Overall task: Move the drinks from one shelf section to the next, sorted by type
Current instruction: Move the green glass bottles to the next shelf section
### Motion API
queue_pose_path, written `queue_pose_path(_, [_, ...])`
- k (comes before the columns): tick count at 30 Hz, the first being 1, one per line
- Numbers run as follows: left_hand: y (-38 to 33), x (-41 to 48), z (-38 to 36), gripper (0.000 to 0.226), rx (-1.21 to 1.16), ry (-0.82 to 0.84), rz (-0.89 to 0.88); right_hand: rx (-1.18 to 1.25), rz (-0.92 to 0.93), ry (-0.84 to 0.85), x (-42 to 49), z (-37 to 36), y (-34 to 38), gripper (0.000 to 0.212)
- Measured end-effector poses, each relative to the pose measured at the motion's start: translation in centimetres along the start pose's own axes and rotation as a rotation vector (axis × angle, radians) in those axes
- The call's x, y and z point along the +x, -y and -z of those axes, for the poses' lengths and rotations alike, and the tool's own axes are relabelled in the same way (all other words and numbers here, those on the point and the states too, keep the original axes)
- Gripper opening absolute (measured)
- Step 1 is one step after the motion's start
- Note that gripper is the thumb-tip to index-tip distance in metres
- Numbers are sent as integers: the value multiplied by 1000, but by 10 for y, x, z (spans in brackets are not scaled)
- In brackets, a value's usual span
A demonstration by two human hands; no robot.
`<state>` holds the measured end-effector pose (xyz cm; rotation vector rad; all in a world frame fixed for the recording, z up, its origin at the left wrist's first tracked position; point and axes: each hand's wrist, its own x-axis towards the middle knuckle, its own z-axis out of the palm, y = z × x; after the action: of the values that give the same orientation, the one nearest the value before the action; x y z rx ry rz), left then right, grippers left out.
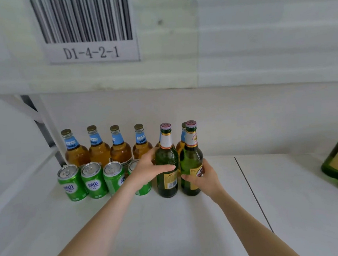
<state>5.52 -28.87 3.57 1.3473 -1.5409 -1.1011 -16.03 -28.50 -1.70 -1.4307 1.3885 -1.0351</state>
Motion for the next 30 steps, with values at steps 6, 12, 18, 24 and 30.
queue_pose_path(6, [1,5,-5,82,-57,10,49,119,35,50,-2,7,-1,77])
queue_pose_path(12, [2,-2,-12,84,-81,-71,48,166,46,43,-18,9,-2,61])
queue_pose_path(18, [3,-13,-20,80,-183,-129,67,244,-19,-17,-34,10,-1,41])
queue_pose_path(24, [0,-30,-30,63,-324,-223,176,416,-173,-137,-54,13,-7,27])
queue_pose_path(30, [-1,-49,-44,50,-359,-208,233,440,-206,-171,-74,30,-5,22])
